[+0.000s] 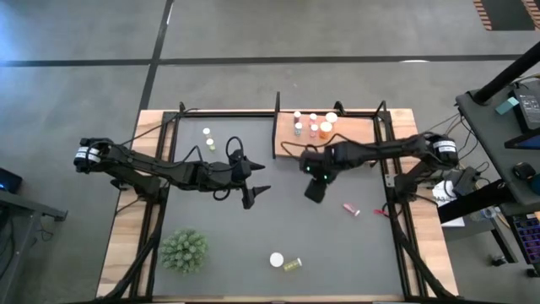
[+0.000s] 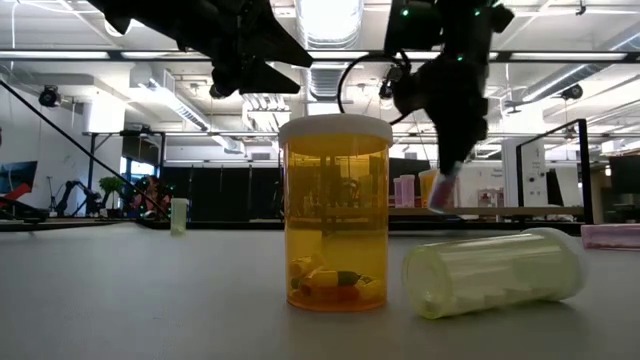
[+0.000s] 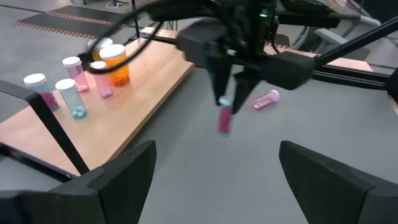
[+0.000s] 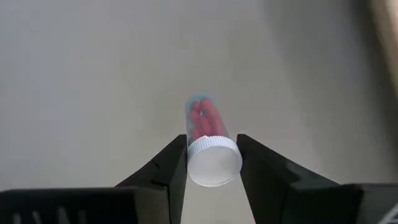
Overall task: Pick and place medicine bottles onto shelf by color
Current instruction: Move the blue pill bottle to the center of the table
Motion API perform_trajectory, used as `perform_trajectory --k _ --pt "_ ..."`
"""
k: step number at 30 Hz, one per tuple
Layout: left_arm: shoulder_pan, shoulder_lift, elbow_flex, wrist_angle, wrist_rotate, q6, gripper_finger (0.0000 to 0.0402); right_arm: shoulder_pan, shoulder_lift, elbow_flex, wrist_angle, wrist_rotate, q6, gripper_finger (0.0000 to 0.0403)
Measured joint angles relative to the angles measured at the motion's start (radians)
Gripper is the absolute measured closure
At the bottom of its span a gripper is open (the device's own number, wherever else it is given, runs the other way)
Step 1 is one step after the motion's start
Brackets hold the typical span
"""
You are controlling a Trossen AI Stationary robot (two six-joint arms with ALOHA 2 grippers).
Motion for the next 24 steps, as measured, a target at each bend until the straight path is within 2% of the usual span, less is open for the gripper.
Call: perform_trajectory --k 6,13,17,21,24 --pt "0.000 0.000 0.000 0.000 0.000 0.000 0.0077 -0.070 0.000 0.000 0.093 0.000 -0.096 0.0280" --pt "0.000 0.000 0.000 0.000 0.000 0.000 0.0077 -0.091 0.046 0.010 0.165 0.000 -0.177 0.0280" --pt "0.000 0.000 0.000 0.000 0.000 0.000 0.0077 -0.091 0.144 0.086 0.054 0.005 -0.234 0.0280" --pt "0.000 0.000 0.000 0.000 0.000 0.000 0.0077 -0.091 0.224 0.188 -0.058 0.078 -0.253 0.0280" --pt "0.000 0.000 0.000 -0.001 -0.001 0.000 0.0077 -0.091 0.274 0.246 -0.096 0.080 -0.277 0.0280"
